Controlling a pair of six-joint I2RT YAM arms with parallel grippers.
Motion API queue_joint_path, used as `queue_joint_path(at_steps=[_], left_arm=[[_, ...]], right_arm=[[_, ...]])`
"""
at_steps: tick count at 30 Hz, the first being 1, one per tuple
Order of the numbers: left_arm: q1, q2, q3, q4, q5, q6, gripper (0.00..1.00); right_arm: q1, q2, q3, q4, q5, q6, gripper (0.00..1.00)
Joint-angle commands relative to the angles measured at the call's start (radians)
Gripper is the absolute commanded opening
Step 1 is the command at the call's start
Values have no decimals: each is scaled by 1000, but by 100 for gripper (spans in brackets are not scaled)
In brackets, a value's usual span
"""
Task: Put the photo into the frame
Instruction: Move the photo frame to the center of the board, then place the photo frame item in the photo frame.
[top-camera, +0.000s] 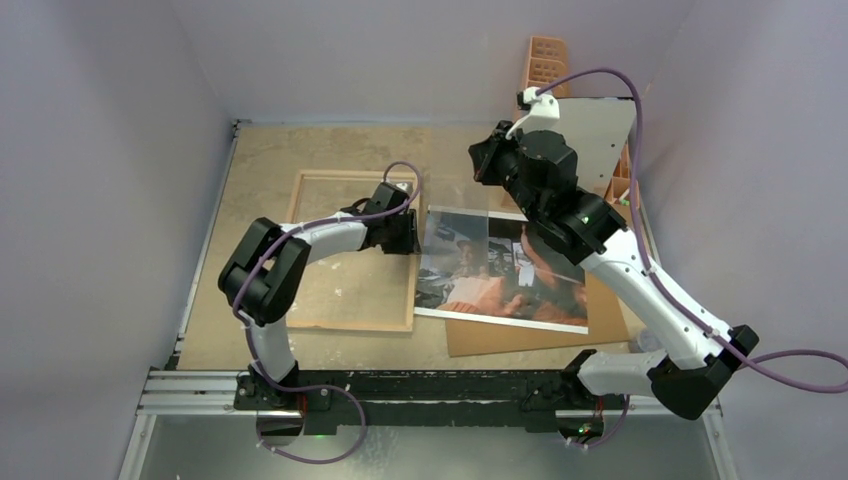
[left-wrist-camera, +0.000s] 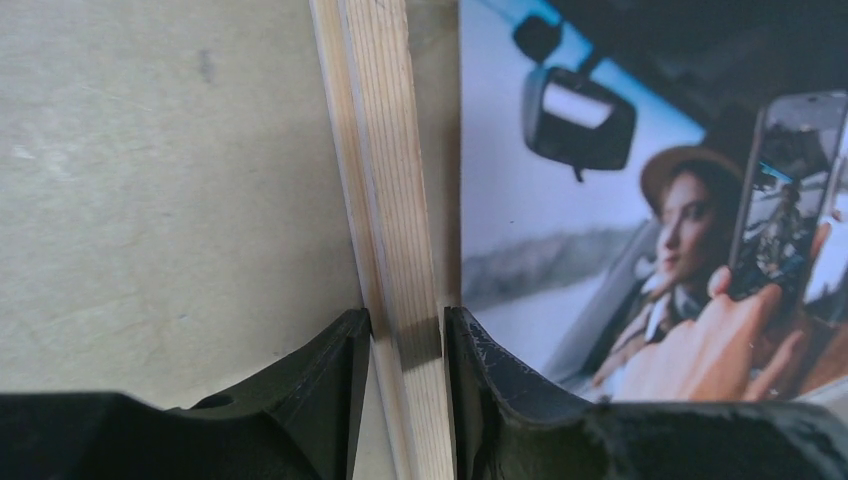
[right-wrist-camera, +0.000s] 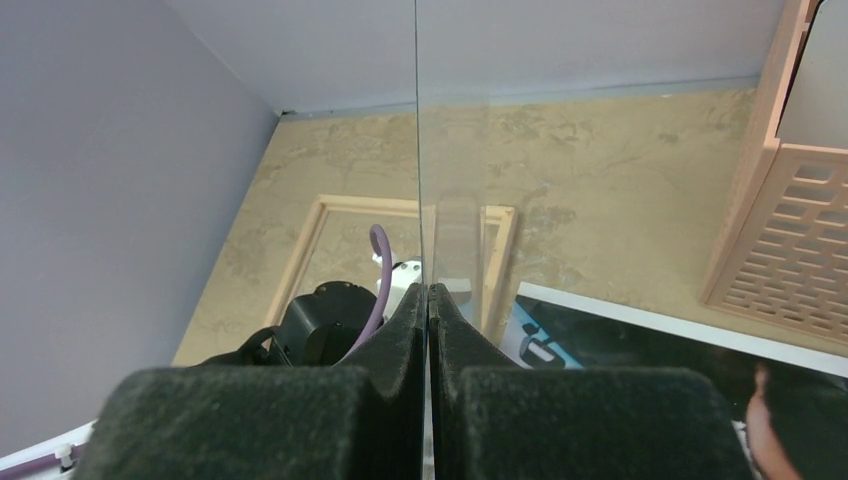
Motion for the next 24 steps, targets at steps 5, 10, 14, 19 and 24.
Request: queue_joint_path(at_steps=[5, 10, 14, 19, 24], left_arm=[[3, -34, -3, 86, 149, -85, 40], [54, -115, 47, -45, 27, -39, 52], [151, -181, 93, -172, -88, 21, 60], [351, -241, 144, -286, -163, 72, 78], [559, -280, 203, -364, -154, 65, 84]], right_arm=[[-13, -43, 4, 41, 16, 26, 0], [-19, -21, 20, 51, -20, 44, 0], [-24, 17, 57, 66, -81, 66, 0], [-24, 87, 90, 123, -220, 132, 0], [-22, 202, 136, 228, -339, 240, 0]])
